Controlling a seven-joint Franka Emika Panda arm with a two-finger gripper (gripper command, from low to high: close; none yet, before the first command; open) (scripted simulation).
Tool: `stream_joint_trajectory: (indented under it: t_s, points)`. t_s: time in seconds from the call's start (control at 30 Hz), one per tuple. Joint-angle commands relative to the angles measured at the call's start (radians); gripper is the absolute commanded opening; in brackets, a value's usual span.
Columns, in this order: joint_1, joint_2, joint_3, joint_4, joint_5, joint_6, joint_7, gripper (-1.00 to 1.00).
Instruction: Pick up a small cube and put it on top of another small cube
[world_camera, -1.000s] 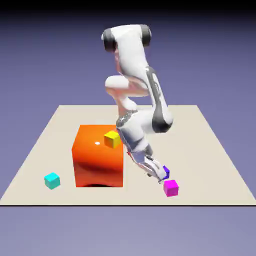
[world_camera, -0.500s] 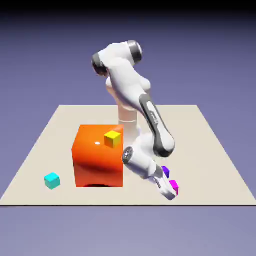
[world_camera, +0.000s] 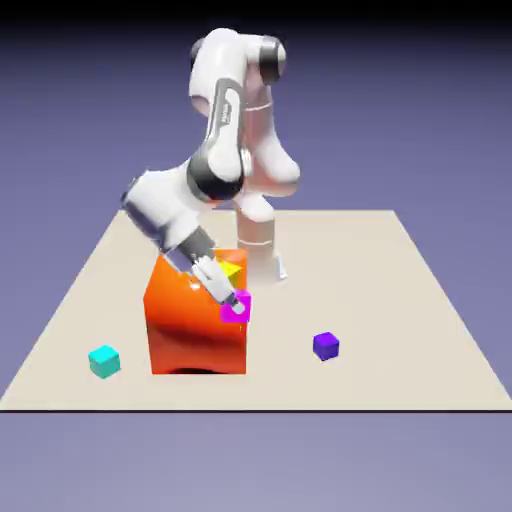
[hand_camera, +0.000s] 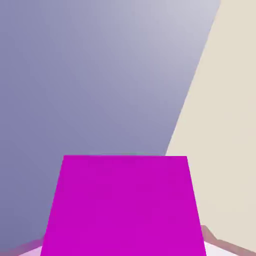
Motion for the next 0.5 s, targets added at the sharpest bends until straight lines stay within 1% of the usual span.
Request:
stream_joint_trajectory:
  t_s: [0.0,0.27,0.3,0.37,0.47]
  points:
    - [0.022,-0.020,-0.036,-0.003,-0.020,-0.044,0.017,-1.00]
    - [0.135,-0.180,-0.326,-0.029,-0.154,-0.391,0.147,-1.00]
    - [0.159,-0.176,-0.350,-0.041,-0.172,-0.420,0.179,-1.00]
    - [0.166,-0.172,-0.352,-0.044,-0.176,-0.423,0.188,-1.00]
    - [0.193,-0.164,-0.322,-0.153,-0.139,-0.302,0.159,-1.00]
